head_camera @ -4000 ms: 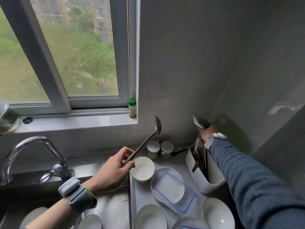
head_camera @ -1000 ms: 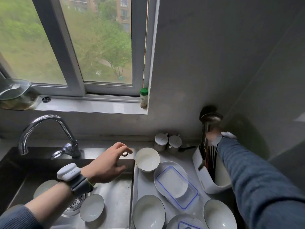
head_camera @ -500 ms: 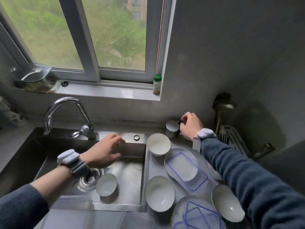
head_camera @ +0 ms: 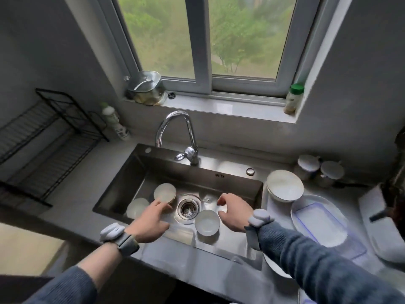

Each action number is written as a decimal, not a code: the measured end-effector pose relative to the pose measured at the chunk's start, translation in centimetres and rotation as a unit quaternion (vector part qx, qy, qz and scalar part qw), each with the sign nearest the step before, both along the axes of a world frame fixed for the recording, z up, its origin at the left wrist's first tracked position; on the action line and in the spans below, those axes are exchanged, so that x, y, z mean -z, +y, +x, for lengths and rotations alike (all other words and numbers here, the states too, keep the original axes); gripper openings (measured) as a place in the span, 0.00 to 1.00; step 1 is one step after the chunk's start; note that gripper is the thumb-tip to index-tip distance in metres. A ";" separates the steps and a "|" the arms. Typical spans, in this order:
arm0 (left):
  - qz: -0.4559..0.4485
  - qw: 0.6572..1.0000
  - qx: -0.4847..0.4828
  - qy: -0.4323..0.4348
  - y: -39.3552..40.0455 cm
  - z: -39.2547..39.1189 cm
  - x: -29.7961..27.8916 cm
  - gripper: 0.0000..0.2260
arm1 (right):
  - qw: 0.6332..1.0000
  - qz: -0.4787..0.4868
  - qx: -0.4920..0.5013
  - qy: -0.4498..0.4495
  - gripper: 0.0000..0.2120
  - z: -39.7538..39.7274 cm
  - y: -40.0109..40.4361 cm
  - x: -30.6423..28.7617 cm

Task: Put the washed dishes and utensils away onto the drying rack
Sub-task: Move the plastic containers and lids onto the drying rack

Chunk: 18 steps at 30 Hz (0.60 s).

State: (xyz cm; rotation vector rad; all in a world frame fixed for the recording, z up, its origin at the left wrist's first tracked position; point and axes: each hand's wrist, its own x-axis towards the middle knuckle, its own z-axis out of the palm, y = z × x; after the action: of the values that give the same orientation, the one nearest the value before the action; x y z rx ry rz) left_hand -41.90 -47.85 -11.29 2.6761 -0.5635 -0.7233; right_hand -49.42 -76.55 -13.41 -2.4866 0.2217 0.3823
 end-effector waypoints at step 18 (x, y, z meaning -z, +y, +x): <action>0.067 0.978 -0.160 0.115 9.8 0.1 7.6 0.28 | 0.986 0.035 0.071 0.145 0.17 -2.8 6.3 6.0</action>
State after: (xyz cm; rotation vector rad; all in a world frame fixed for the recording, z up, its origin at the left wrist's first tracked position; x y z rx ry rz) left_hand -41.83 -38.08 -18.86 2.6586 -0.0239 -0.9840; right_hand -52.26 -70.23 -19.38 -2.3218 0.4924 0.6792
